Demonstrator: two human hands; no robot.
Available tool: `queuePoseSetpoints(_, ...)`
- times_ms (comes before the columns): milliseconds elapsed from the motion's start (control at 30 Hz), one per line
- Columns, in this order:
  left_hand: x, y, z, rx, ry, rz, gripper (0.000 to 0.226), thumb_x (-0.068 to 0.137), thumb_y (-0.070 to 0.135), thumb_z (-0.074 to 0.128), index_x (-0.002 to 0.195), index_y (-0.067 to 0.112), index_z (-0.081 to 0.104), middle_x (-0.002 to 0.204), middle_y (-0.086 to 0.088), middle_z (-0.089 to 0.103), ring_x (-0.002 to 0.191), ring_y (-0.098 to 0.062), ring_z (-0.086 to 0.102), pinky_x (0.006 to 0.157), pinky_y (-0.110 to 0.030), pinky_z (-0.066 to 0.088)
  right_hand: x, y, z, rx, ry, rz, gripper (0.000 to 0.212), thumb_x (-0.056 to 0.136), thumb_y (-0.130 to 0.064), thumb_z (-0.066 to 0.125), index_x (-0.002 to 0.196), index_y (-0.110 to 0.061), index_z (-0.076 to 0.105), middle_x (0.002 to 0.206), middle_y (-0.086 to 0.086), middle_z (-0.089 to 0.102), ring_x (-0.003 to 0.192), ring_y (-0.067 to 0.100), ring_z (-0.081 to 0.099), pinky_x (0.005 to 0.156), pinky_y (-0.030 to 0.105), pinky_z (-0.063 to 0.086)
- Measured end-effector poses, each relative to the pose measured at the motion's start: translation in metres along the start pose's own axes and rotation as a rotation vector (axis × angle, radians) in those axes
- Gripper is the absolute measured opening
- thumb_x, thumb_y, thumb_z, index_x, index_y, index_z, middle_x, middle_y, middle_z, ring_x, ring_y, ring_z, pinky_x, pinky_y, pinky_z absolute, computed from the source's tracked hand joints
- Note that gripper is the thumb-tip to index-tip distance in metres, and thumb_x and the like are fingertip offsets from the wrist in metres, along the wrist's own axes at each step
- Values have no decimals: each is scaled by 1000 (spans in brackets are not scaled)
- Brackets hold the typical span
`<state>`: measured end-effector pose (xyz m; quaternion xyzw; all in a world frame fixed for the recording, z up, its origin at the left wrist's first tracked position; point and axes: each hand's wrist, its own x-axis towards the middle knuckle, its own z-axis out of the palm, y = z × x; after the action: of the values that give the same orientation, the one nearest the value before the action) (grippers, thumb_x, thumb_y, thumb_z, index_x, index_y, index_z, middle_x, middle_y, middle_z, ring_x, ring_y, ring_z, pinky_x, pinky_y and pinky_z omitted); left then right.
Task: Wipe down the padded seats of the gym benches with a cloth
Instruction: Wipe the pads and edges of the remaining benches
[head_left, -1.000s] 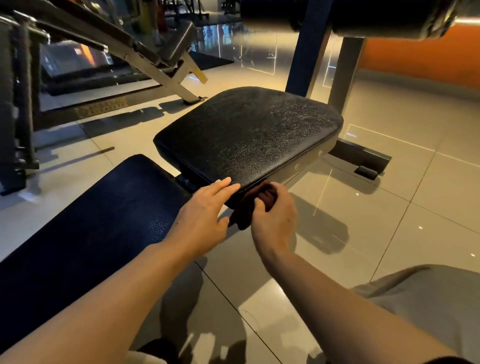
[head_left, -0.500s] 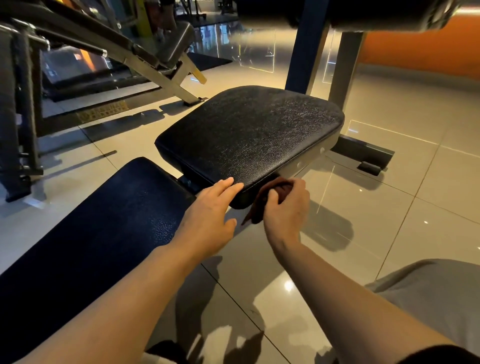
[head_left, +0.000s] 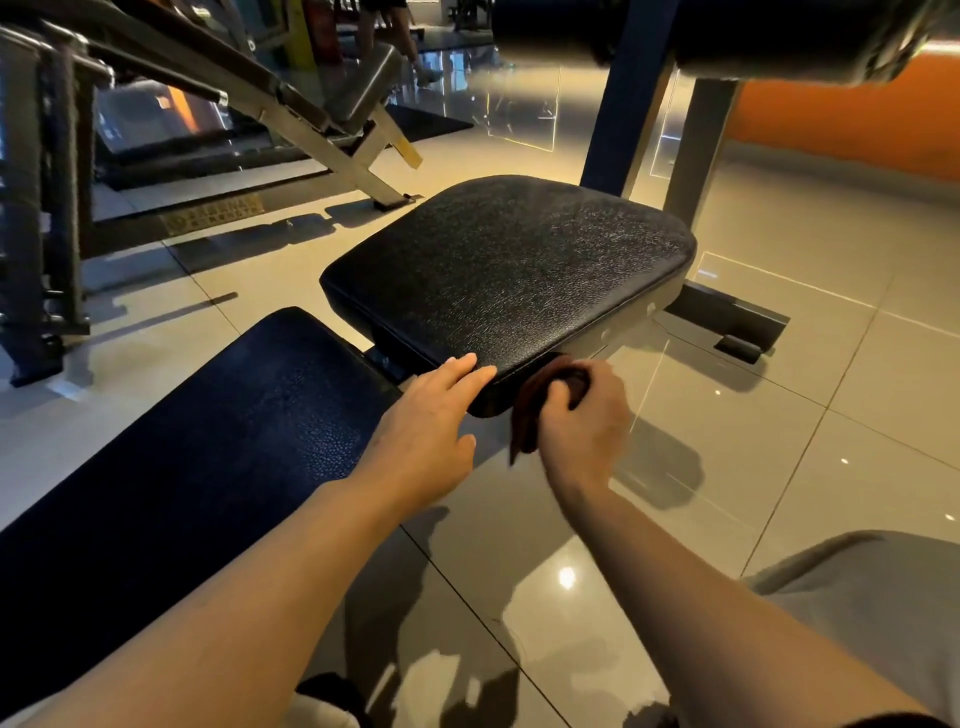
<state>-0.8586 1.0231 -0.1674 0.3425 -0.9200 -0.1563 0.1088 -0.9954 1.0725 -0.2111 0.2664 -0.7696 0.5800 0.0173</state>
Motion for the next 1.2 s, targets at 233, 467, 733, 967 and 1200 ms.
queuePoseSetpoints(233, 0, -4, 2, 6, -15, 18, 71, 95, 15, 54, 152, 32, 15, 160, 14, 6, 146, -6, 2, 113, -27, 22, -28, -9, 6, -85, -215, -130, 20, 82, -4, 53, 99, -9, 62, 93, 3, 60, 85, 22, 56, 74, 28, 42)
queuePoseSetpoints(467, -2, -2, 5, 2, -7, 24, 73, 95, 15, 54, 153, 31, 14, 161, 12, 5, 146, -7, 0, 114, -26, 18, -23, 3, -4, -108, -184, -207, 32, 75, 2, 59, 103, -11, 67, 98, 5, 65, 88, 20, 59, 75, 14, 34)
queuePoseSetpoints(733, -1, -7, 4, 20, -10, 42, 72, 96, 15, 52, 153, 33, 11, 160, 15, 1, 146, -5, -2, 113, -26, 22, -23, -6, 4, -167, -175, -301, 26, 73, -10, 55, 98, -7, 63, 99, 9, 59, 88, 28, 58, 74, 37, 50)
queuePoseSetpoints(967, 1, -5, 6, 42, 15, 27, 73, 95, 18, 55, 152, 33, 13, 159, 13, 5, 145, -8, 5, 111, -28, 28, -16, -2, -5, -223, -267, -406, 20, 74, -16, 58, 91, -9, 66, 92, 6, 59, 77, 24, 57, 62, 33, 48)
queuePoseSetpoints(1200, -2, -5, 7, 24, 1, 49, 74, 95, 17, 54, 153, 32, 9, 160, 12, 0, 146, -7, -3, 114, -29, 22, -16, 3, 4, -216, -141, -246, 25, 73, -2, 66, 97, -8, 67, 98, 7, 59, 86, 26, 59, 70, 24, 40)
